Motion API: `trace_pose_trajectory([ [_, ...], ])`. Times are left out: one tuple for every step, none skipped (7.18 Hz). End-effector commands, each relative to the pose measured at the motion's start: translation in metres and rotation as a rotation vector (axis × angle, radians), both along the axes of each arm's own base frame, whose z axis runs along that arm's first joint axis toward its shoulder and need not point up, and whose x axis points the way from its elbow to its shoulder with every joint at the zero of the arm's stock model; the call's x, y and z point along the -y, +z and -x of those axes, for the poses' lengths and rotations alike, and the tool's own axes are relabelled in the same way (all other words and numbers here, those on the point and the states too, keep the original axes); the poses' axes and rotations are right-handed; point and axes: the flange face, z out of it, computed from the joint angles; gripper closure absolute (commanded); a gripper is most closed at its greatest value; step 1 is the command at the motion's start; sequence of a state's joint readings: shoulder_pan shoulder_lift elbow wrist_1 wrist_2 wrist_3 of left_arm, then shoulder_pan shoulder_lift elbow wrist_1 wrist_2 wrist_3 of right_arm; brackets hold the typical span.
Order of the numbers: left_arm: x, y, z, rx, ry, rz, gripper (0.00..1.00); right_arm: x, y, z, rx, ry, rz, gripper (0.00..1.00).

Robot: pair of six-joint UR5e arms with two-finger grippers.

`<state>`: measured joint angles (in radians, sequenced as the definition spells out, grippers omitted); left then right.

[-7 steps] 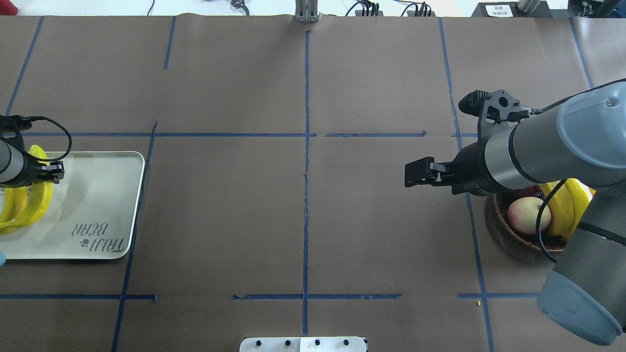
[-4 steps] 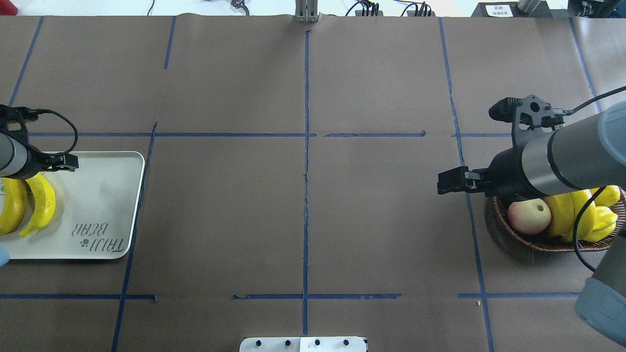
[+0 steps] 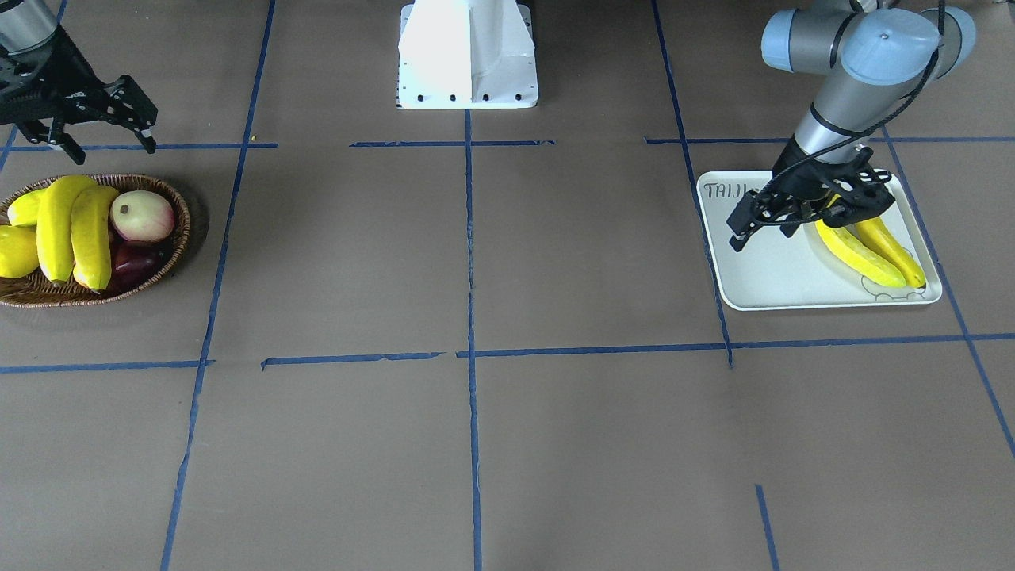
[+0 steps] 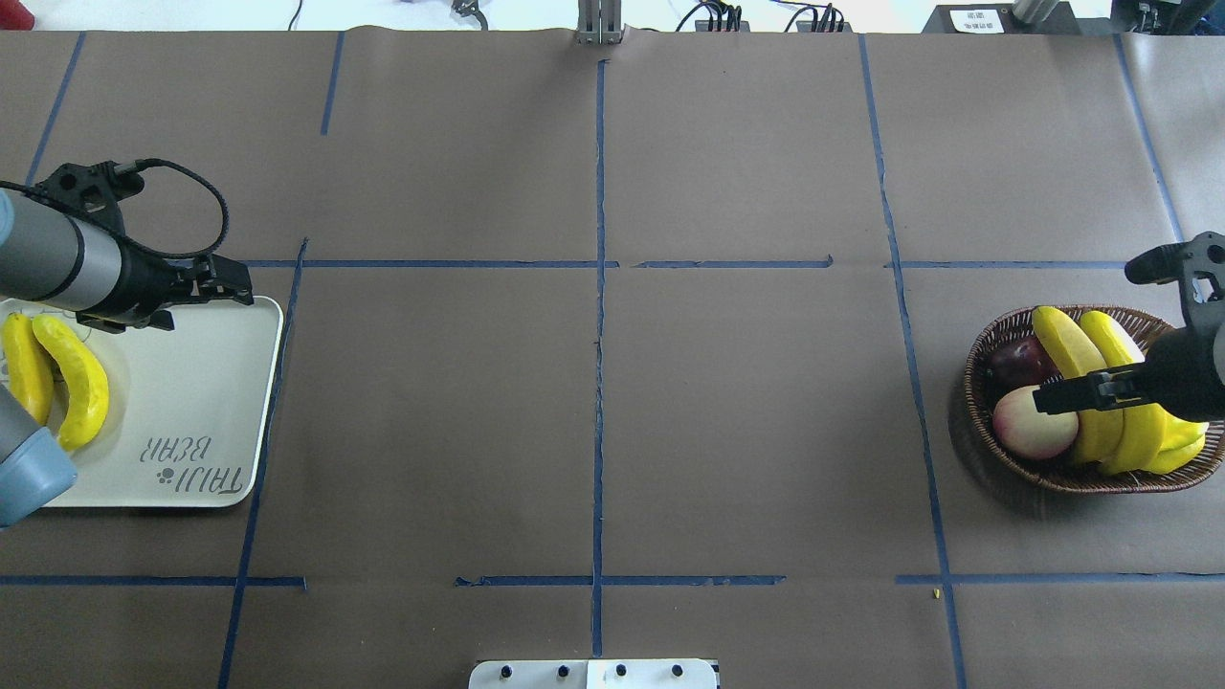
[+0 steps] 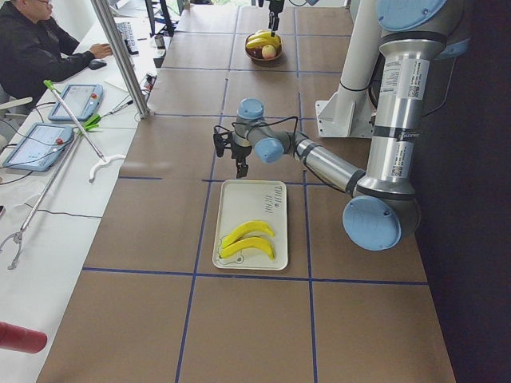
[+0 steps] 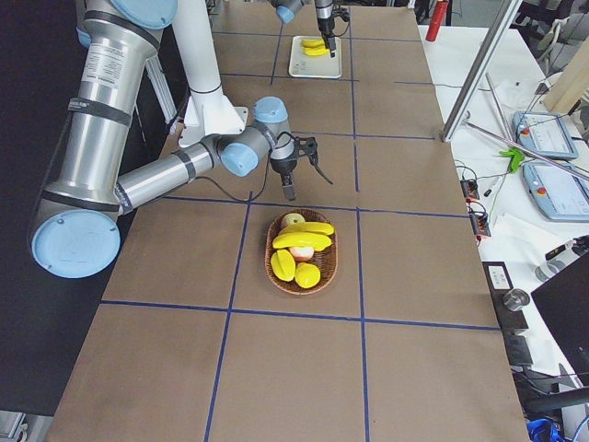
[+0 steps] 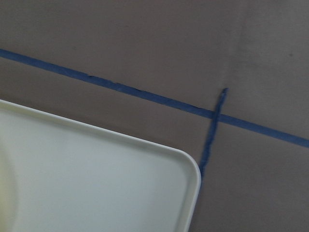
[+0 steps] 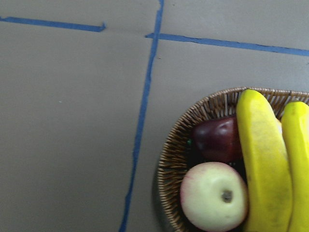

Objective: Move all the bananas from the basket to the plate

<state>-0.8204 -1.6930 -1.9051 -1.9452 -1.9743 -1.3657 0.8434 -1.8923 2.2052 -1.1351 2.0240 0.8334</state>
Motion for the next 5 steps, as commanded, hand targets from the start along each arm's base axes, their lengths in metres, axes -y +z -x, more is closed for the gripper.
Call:
trace_pose_trajectory([
  [-0.006,-0.032,-0.026,-0.064,-0.016,0.035,0.00,0.008,0.068,-0.061,0.102,0.034,0.102,0.00],
  [-0.007,-0.040,-0.034,-0.076,-0.005,0.028,0.00,0.012,0.087,-0.060,0.083,0.039,0.130,0.00],
  [-0.007,-0.046,-0.039,-0.090,0.003,0.016,0.00,0.015,0.103,-0.057,0.067,0.044,0.157,0.00],
  [-0.007,-0.050,-0.040,-0.101,0.005,0.007,0.00,0.027,0.112,-0.050,0.062,0.051,0.169,0.00],
  [-0.008,-0.054,-0.040,-0.136,0.006,-0.019,0.00,0.035,0.119,-0.046,0.053,0.062,0.174,0.01],
])
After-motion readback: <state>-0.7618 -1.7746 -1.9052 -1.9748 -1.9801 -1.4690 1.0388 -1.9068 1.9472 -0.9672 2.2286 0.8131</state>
